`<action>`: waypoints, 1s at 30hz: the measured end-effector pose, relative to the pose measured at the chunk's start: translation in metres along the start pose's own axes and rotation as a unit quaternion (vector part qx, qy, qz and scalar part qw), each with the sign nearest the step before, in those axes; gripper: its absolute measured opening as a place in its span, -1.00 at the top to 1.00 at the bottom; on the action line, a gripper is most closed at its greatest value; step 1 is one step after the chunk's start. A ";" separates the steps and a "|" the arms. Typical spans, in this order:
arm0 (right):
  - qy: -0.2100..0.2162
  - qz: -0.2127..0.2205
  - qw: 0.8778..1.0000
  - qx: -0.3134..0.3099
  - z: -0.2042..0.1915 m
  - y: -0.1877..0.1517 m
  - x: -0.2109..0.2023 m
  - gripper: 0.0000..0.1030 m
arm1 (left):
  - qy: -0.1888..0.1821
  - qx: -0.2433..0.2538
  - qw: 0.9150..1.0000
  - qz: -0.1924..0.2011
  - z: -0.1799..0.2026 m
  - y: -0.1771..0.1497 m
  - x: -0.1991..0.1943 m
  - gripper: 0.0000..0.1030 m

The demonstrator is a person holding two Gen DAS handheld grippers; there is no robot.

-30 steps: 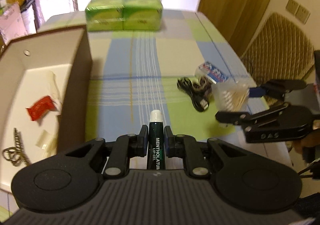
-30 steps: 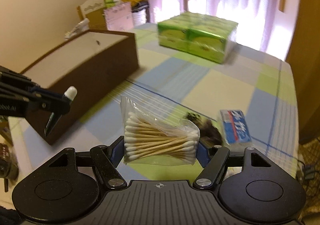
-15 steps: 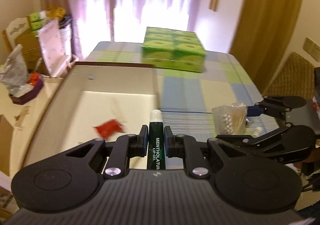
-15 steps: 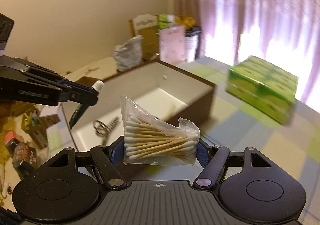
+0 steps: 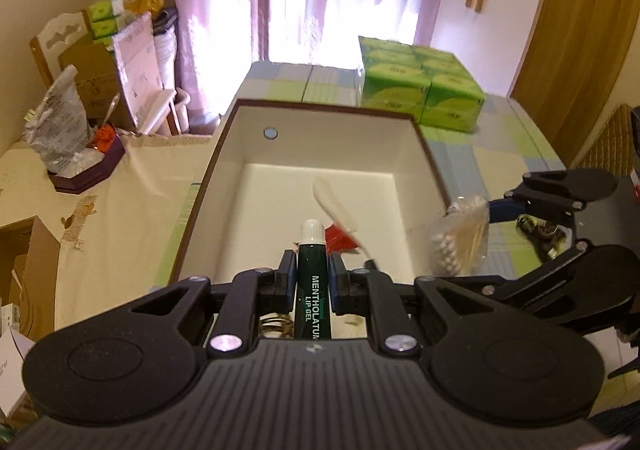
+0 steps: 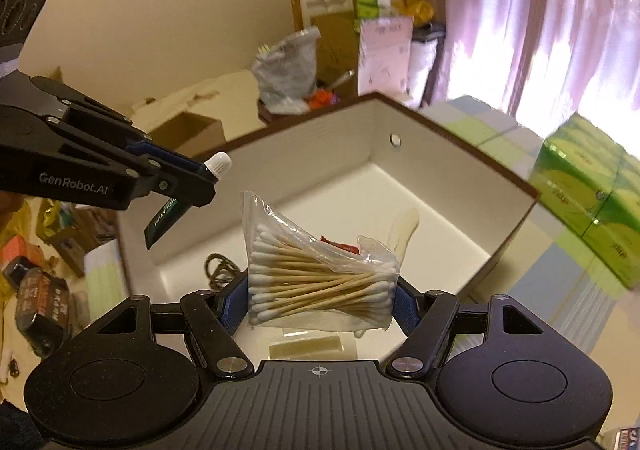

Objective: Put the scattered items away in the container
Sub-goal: 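Carry the lip gel tube and cotton swab bag over the box with both tools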

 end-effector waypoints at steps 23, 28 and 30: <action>-0.003 -0.157 0.985 0.070 0.028 0.032 0.103 -0.43 | -0.034 0.103 0.987 -0.115 -0.039 0.044 0.121 0.76; -0.006 -0.167 0.983 0.075 0.028 0.032 0.110 -0.91 | -0.044 0.104 0.987 -0.118 -0.043 0.045 0.124 0.76; -0.012 -0.150 0.986 0.065 0.026 0.037 0.105 -0.96 | -0.047 0.106 0.986 -0.118 -0.042 0.045 0.124 0.76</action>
Point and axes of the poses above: each gripper's, at about its wrist camera, not at the fingertips, and x roughly the way its jaws point, z to its right, y to its top, the point moved 9 cm from there along x, roughly the way its jaws point, and after that the axes turned 12 degrees about -z, right-handed, at the moved point
